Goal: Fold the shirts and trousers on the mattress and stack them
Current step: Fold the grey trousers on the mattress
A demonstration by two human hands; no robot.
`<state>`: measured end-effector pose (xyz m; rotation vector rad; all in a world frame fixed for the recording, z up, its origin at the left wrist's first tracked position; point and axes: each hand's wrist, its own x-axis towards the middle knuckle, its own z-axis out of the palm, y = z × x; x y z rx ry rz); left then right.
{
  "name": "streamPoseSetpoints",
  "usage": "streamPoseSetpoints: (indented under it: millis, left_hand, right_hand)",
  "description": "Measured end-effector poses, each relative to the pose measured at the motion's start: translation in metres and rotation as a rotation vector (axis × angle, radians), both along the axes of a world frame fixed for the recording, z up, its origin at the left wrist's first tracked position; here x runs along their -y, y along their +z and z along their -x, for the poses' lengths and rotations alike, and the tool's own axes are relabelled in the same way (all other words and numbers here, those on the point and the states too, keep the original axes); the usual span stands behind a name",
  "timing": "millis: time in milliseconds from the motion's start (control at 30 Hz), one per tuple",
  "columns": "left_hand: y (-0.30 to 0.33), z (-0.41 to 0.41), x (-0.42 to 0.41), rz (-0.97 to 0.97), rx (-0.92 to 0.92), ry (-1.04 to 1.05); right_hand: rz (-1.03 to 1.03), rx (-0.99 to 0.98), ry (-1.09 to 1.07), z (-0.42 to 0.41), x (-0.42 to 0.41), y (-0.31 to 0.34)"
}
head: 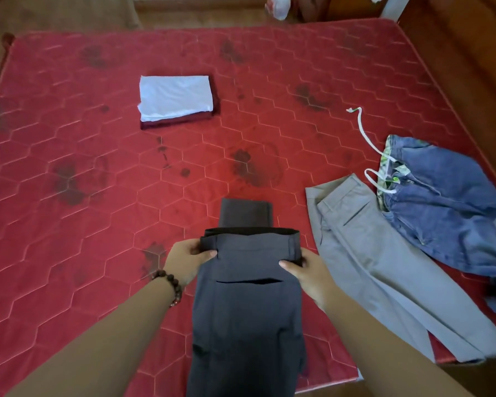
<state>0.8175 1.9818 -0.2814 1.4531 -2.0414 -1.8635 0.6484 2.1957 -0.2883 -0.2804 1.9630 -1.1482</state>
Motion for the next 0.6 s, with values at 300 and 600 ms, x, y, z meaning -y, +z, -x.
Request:
streamPoseSetpoints:
  millis: [300,600]
  left_hand:
    - [-0.124,0.078,0.064,0.137,0.054,0.015]
    - [-0.191,0.09,0.064,0.19,0.096,-0.03]
  right_hand:
    - [-0.064,-0.068,-0.028,0.064,0.071,-0.114]
    - [-0.201,-0.305,0.067,0.056,0.089,-0.188]
